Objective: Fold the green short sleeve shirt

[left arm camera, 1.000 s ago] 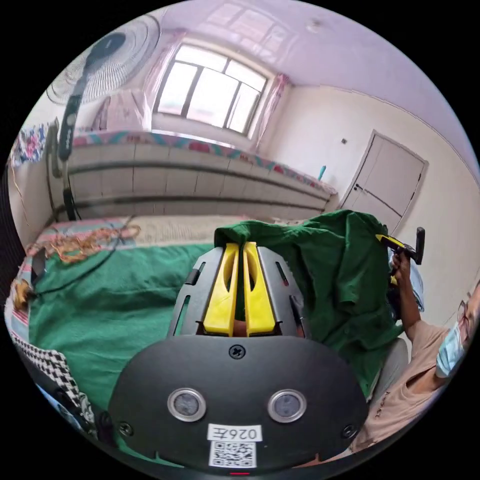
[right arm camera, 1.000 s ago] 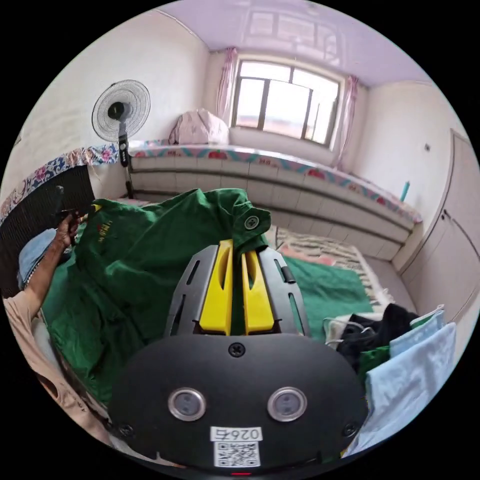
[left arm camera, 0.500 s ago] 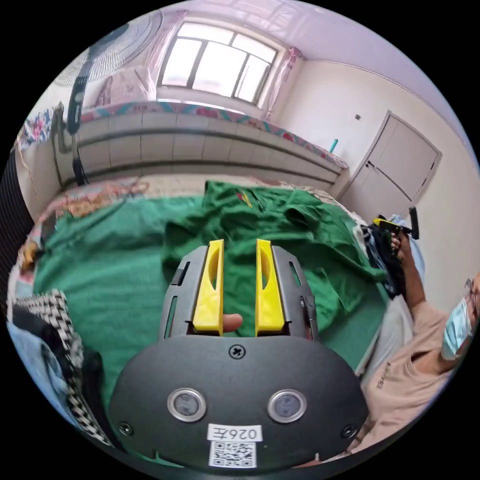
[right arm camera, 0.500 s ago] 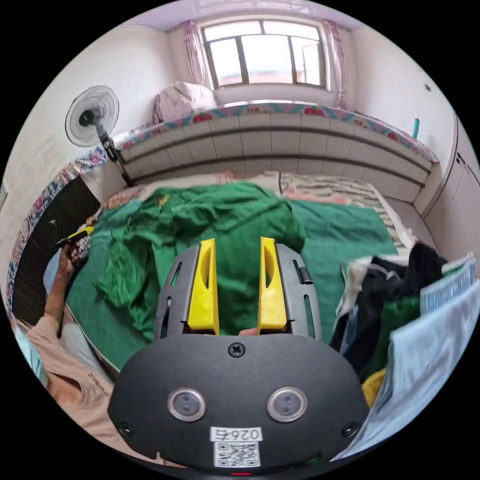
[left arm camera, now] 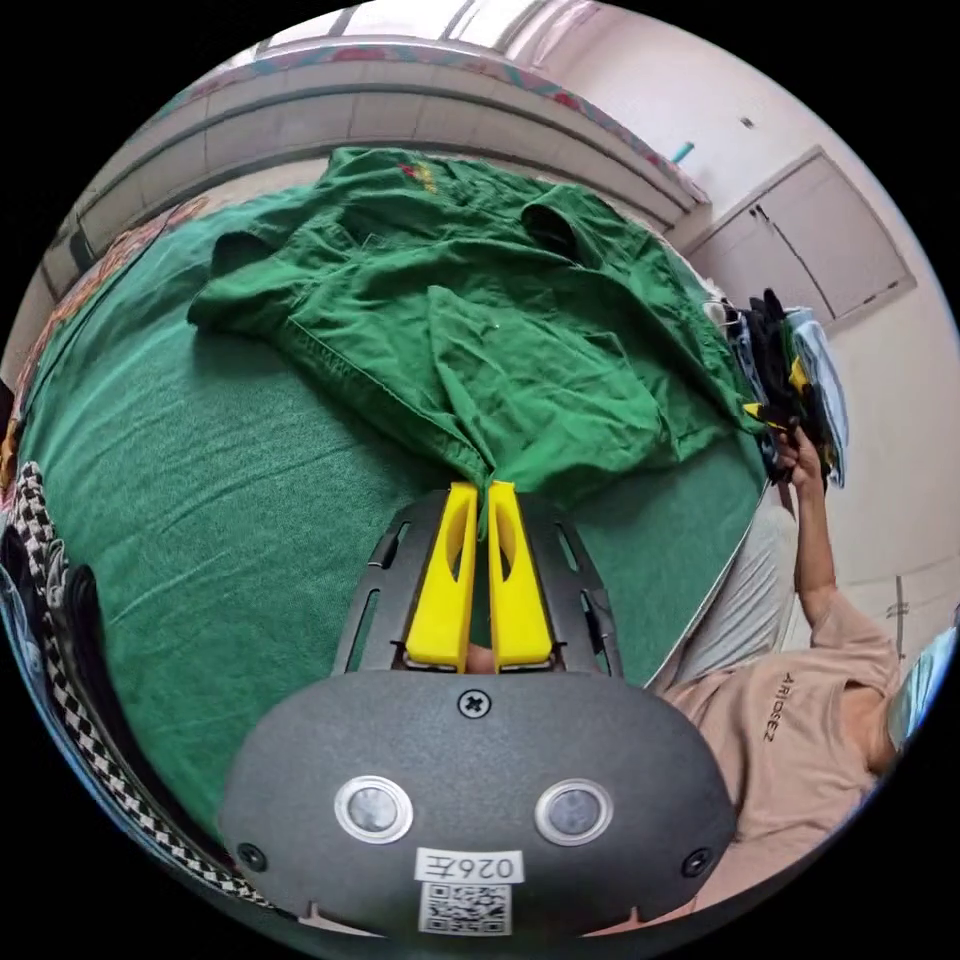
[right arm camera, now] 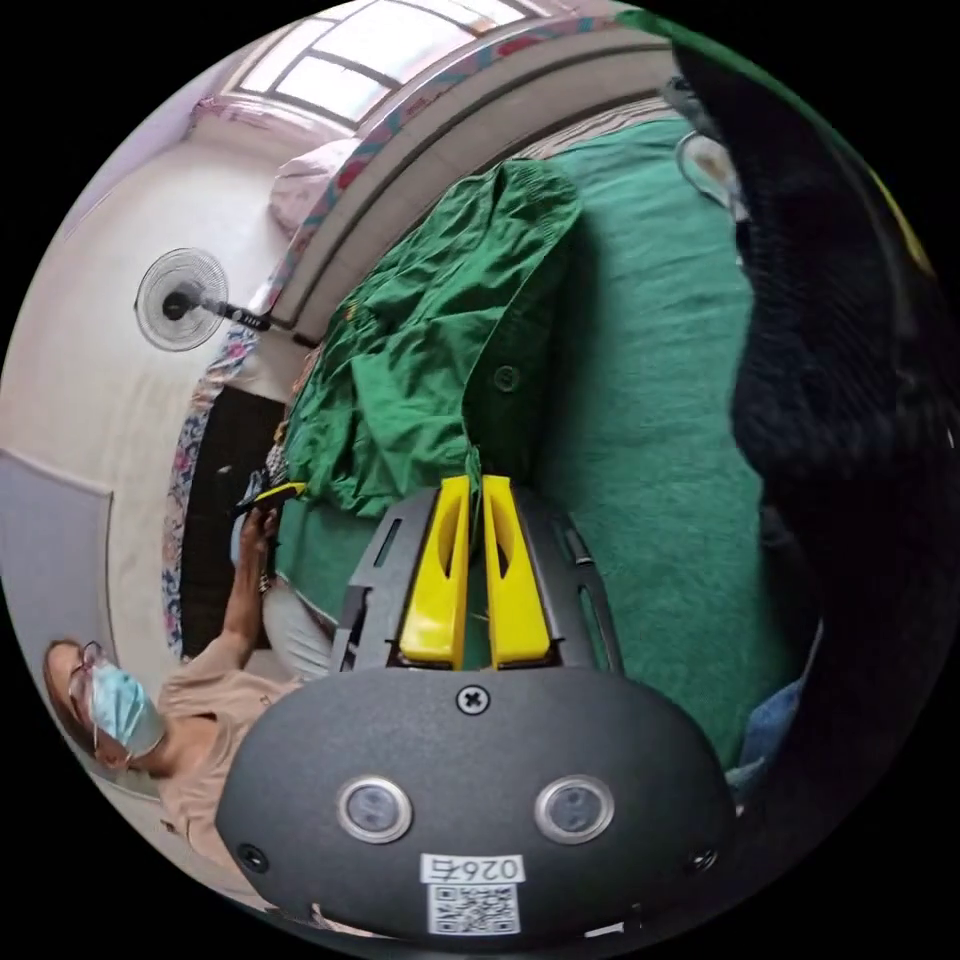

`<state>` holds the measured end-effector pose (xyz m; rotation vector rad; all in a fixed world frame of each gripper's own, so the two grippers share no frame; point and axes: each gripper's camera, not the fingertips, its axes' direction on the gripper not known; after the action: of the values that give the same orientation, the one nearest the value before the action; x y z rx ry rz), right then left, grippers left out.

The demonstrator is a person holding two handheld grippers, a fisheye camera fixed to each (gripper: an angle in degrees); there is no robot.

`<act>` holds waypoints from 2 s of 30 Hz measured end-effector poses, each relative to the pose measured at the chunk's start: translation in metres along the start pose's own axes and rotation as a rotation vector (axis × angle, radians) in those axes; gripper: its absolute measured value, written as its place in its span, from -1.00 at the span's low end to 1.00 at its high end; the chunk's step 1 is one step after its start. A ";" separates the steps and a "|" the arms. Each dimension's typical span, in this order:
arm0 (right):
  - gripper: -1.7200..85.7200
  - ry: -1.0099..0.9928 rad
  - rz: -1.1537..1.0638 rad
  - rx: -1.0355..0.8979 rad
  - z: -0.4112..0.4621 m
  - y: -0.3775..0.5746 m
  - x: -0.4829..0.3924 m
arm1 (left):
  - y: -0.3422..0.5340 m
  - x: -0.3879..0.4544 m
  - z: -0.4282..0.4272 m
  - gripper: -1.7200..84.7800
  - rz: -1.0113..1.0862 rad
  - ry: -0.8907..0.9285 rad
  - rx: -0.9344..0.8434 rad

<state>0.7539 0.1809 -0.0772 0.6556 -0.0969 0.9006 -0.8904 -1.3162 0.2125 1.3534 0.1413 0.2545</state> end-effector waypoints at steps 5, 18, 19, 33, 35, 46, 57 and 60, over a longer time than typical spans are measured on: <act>-0.97 0.133 -0.178 -0.058 -0.036 0.034 -0.063 | 0.082 0.009 -0.065 -0.91 0.048 0.129 0.061; -0.90 0.453 -0.115 0.215 -0.108 0.081 -0.145 | 0.148 0.061 -0.197 -0.96 0.056 0.107 0.311; -0.91 0.459 -0.135 0.238 -0.111 0.079 -0.158 | 0.144 0.075 -0.207 -0.96 0.113 0.110 0.379; -0.73 0.363 -0.134 -0.118 0.018 -0.141 -0.210 | -0.097 0.072 -0.076 -0.58 0.049 -0.197 0.049; -0.85 0.513 -0.205 -0.136 0.024 -0.146 -0.232 | -0.105 0.095 -0.081 -0.76 0.124 -0.253 0.041; -0.96 0.777 -0.405 0.208 -0.053 -0.144 -0.376 | -0.116 0.176 -0.140 -0.90 0.220 -0.239 0.186; -0.86 0.562 -0.262 0.191 -0.061 -0.190 -0.318 | -0.137 0.234 -0.158 -0.91 0.205 -0.211 0.233; -0.96 0.564 -0.311 -0.110 -0.013 -0.203 -0.303 | -0.138 0.288 -0.143 -0.97 0.410 -0.145 0.182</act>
<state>0.7133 -0.1124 -0.2904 0.2843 0.4462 0.7435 -0.6340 -1.1324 0.0608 1.5708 -0.2432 0.4946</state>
